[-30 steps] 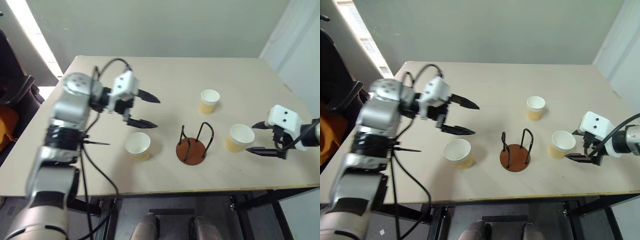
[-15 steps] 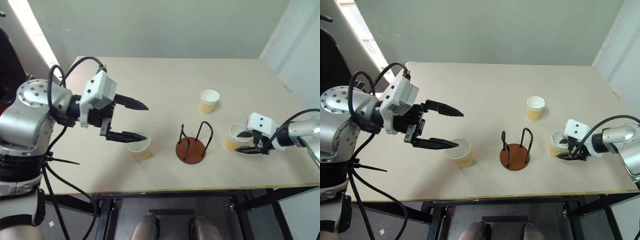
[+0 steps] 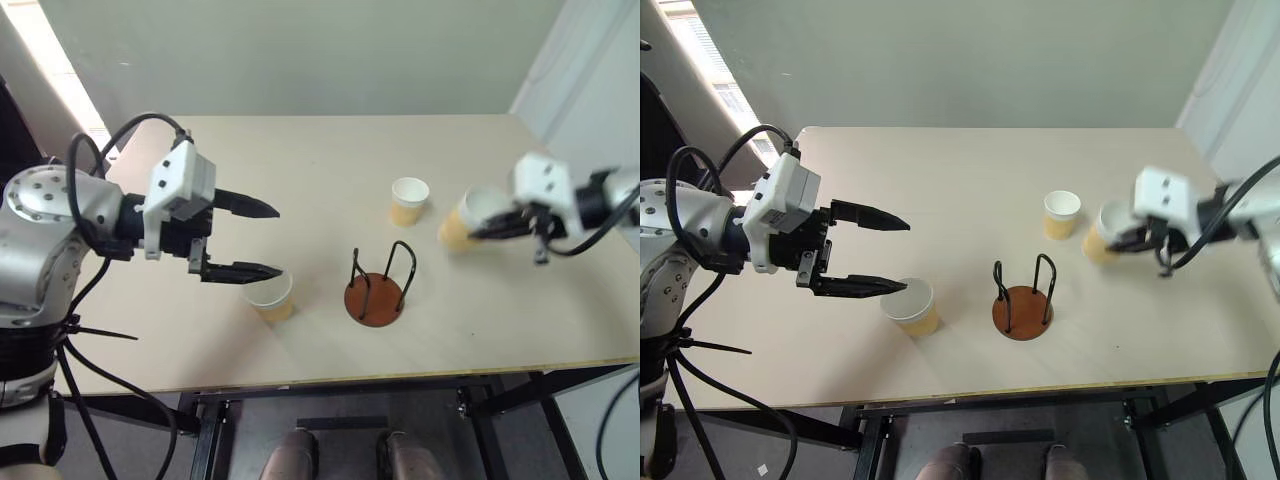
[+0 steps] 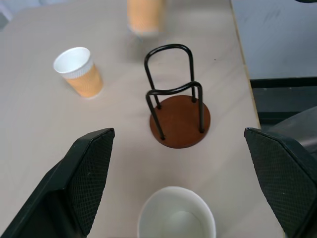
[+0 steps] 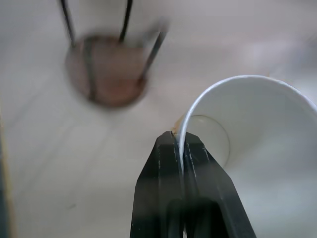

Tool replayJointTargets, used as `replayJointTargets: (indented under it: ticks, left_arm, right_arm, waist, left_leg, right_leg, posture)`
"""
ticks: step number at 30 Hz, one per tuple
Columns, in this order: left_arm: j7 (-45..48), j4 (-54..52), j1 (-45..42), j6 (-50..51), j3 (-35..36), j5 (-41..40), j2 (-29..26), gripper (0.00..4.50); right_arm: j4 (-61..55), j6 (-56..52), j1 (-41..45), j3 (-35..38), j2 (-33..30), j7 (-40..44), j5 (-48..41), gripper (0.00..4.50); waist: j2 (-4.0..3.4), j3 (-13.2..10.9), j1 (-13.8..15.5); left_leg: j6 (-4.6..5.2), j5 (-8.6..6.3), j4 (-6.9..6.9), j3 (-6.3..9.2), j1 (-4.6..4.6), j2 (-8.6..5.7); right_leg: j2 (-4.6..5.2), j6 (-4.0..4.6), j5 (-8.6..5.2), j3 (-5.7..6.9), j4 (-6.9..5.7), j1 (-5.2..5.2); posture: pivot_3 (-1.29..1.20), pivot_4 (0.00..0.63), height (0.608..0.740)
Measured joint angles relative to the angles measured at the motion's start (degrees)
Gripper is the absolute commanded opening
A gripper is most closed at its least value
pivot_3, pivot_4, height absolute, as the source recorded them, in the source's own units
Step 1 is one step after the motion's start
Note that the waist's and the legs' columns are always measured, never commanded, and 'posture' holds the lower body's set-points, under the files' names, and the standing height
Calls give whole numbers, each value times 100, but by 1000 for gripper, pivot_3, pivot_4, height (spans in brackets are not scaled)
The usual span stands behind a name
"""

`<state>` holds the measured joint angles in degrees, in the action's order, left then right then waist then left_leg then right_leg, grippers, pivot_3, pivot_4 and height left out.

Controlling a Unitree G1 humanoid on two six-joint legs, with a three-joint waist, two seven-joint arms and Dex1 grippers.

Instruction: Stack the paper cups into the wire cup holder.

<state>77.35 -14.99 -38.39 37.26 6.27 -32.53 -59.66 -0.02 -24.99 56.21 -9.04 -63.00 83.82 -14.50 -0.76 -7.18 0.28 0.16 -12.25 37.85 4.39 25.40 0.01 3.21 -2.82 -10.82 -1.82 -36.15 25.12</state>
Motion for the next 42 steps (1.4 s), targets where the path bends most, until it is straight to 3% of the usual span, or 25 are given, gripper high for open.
replayJointTargets:
  ticks: [5,12,21,24,31,35,42]
  left_arm:
    - [-35,-3,81,-63,54,-86,-23,4500]
    - [-149,-1,152,-177,51,-102,-10,4500]
    - [-255,-42,263,-192,49,-140,2,4500]
    - [-272,-52,284,-192,49,-140,1,4500]
    - [-322,-110,278,-179,49,-285,46,4500]
    - [-759,4,-31,-185,-52,-152,302,4500]
    - [-1915,951,-400,-579,-989,1446,650,4500]
  right_arm:
    - [-60,86,839,-112,575,582,-273,17]
    - [-496,346,836,-1037,771,839,-604,17]
    - [-473,699,830,-1320,1079,842,-183,17]
    - [-448,847,830,-1500,1079,842,-49,615]
    - [-207,1063,846,-1702,1120,837,183,2992]
    - [601,1264,1164,-1668,1426,590,585,4434]
    - [4046,2621,2131,-1625,2334,-1124,2022,4478]
  waist:
    - [5,3,-6]
    - [3,0,1]
    - [4,0,-18]
    - [4,0,-18]
    - [4,0,-18]
    - [4,0,-18]
    - [10,-5,-17]
  left_leg:
    - [-11,-2,-7,11,0,7]
    - [-27,8,-9,14,4,7]
    - [-35,12,-14,16,-5,10]
    - [-37,14,-15,18,-5,11]
    - [-38,14,-18,17,-5,11]
    - [-42,19,-18,19,-7,12]
    - [-50,30,-43,31,-32,13]
  right_leg:
    - [-6,32,-19,12,-20,11]
    - [-4,43,-28,14,-38,19]
    - [-2,51,-31,17,-78,31]
    - [-2,57,-28,18,-78,32]
    - [-2,60,-29,17,-77,32]
    - [-2,68,-24,18,-79,33]
    - [3,91,-10,10,-78,32]
  posture:
    - [0,150,740]
    - [0,150,740]
    - [0,150,740]
    - [0,150,740]
    - [0,150,740]
    - [0,150,740]
    - [0,150,740]
